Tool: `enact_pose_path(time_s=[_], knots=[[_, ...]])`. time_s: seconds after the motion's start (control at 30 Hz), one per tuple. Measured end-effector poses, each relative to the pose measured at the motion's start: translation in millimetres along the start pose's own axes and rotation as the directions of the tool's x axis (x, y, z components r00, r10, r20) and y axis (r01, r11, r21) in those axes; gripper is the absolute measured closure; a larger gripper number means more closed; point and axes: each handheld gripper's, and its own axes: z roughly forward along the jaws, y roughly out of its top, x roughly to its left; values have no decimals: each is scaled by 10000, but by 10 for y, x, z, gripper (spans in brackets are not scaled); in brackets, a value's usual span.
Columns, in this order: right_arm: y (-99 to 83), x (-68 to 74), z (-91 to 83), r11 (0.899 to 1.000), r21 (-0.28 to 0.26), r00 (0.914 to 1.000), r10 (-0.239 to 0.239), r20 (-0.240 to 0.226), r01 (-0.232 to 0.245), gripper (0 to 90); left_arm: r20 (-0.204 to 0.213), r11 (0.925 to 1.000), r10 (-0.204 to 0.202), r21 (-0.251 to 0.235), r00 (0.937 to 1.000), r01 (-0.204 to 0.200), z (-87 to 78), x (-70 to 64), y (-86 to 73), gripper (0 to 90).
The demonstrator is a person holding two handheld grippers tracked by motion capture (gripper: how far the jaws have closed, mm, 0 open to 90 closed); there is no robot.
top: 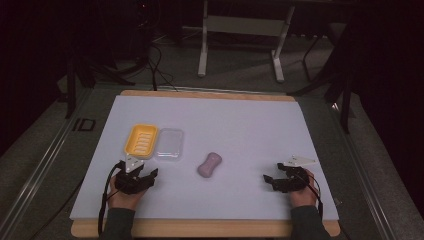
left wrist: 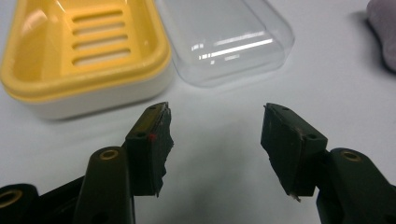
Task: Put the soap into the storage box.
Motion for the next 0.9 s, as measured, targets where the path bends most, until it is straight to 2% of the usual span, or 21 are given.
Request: enact_pose_path(time_s=[0.1, 0.13, 0.2, 0.3, 0.43, 0.5, 0.73, 0.9], knots=[[-3, 1, -4, 10000, -77, 10000, 1, 17, -1, 193, -28, 9998, -215, -49, 9998, 215, -3, 14, 22, 428], [-11, 22, -19, 9995, -225, 9997, -215, 149, 218, 194, 31, 9993, -378, -68, 9993, 378, 2, 27, 45, 428], [-19, 37, -35, 9986, -398, 9992, -346, 197, 354, 193, 96, 9981, -584, -197, 9982, 585, 1, 32, 77, 432], [-24, 37, -46, 9982, -490, 9992, -343, 183, 351, 192, 82, 9970, -732, -230, 9973, 734, 1, 24, 124, 430], [-30, 28, -60, 9976, -641, 9995, -269, 135, 277, 191, -5, 9970, -755, -151, 9971, 755, -4, 12, 171, 440], [-30, 23, -59, 9977, -637, 9997, -234, 103, 240, 185, 211, 9965, -804, -206, 9965, 809, -27, 6, 220, 442], [-29, 12, -58, 9980, -619, 10000, -93, 32, 94, 179, 300, 9979, -618, -184, 9976, 624, -52, -33, 292, 442], [-28, 9, -53, 9982, -585, 9999, -102, -47, 99, 179, 423, 9972, -698, -238, 9967, 709, -80, -39, 350, 442]])
